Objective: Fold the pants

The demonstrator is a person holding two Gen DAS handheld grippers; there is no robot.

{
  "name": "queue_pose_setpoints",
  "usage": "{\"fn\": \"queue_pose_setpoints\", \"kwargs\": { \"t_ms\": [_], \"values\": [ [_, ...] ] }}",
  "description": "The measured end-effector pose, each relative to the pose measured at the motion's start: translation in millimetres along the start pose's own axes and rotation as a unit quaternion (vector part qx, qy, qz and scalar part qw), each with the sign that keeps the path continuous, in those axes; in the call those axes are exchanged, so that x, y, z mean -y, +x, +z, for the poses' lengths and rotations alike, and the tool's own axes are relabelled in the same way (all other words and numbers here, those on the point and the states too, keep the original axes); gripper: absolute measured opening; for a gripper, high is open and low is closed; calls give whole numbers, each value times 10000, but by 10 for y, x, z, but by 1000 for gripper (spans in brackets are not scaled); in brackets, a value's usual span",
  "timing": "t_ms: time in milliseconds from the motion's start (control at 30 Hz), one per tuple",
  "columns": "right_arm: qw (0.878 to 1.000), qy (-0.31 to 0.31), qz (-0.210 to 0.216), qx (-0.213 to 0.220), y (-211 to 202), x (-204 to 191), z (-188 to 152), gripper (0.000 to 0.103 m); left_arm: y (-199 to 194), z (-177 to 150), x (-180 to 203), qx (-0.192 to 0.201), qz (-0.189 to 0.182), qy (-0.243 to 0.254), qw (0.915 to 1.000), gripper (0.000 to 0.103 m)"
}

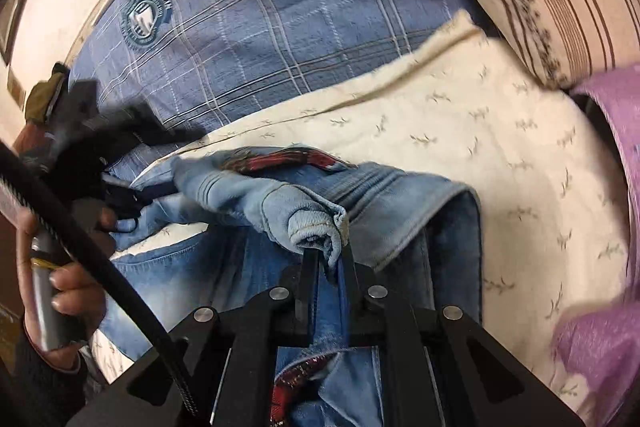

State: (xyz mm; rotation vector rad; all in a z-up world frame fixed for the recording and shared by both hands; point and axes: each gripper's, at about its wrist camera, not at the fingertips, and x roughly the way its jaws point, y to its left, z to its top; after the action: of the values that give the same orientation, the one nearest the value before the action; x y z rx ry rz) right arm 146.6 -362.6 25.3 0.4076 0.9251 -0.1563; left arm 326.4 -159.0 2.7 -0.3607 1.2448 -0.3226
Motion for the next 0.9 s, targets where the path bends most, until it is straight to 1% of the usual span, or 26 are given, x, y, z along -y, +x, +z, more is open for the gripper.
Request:
{"fn": "queue_pose_setpoints", "kwargs": {
  "t_ms": [33,67,100,133,167,200,233,267,333,367,400,433,467,500,533,567,600,633,667,700,733,800,833,867,900],
  "values": [
    [10000,-6,2,-19,7,12,4,8,54,-29,16,-97,59,13,9999,15],
    [10000,-17,-48,-52,33,19,14,8,30,-88,27,-22,86,7,10000,13],
    [9999,13,-117,-69,42,41,10,8,-46,-150,48,141,38,3,9999,12],
    [9999,53,-119,-79,43,66,8,8,-123,-202,72,262,-5,22,9997,11],
    [9999,90,-77,-19,11,86,11,8,-276,-307,99,477,-123,83,9988,11],
    [9999,115,-34,107,-55,105,16,8,-431,-432,110,666,-289,119,9973,11],
    [9994,137,44,319,-172,117,26,8,-559,-562,88,769,-412,129,9961,11],
    [9985,129,118,517,-297,115,26,8,-644,-713,58,802,-452,160,9956,11],
    [9969,108,143,770,-479,109,-36,10,-708,-950,38,772,-473,272,9955,11],
    [9968,139,131,778,-514,119,-96,11,-682,-1100,28,745,-425,351,9957,11],
    [9972,208,86,710,-516,141,-185,14,-585,-1249,18,642,-258,506,9963,12],
    [9983,289,-3,513,-461,171,-301,18,-483,-1325,11,522,-129,608,9967,12],
    [9990,319,-114,292,-383,193,-397,20,-275,-1413,-43,274,68,600,9978,12],
    [9992,332,-213,68,-303,209,-486,22,-137,-1458,-99,82,122,506,9986,12],
    [9988,382,-306,-71,-276,220,-554,28,-82,-1453,-126,11,83,443,9990,12],
    [9985,455,-311,-28,-321,230,-601,41,-56,-1458,-156,25,4,373,9993,13],
    [9980,567,-238,120,-405,249,-653,54,-77,-1446,-173,86,-80,300,9995,13],
    [9966,746,-154,301,-512,290,-724,84,-109,-1421,-175,119,-181,256,9994,14],
    [9948,919,-66,437,-590,330,-787,90,-117,-1403,-173,128,-243,243,9993,16],
    [9926,1084,56,537,-650,367,-851,90,-125,-1377,-167,119,-263,242,9993,18],
    [9906,1222,284,546,-686,410,-916,87,-125,-1351,-159,96,-254,239,9993,19],
    [9857,1432,760,458,-674,463,-986,85,-120,-1344,-176,112,-265,233,9993,25],
    [9847,1457,880,384,-637,465,-987,83,-128,-1349,-187,116,-254,231,9993,25],
    [9848,1452,899,313,-580,417,-976,79,-109,-1350,-192,111,-239,224,9994,26],
    [9862,1435,787,242,-528,398,-965,78,-92,-1350,-198,101,-255,220,9994,26]
  ]
}}
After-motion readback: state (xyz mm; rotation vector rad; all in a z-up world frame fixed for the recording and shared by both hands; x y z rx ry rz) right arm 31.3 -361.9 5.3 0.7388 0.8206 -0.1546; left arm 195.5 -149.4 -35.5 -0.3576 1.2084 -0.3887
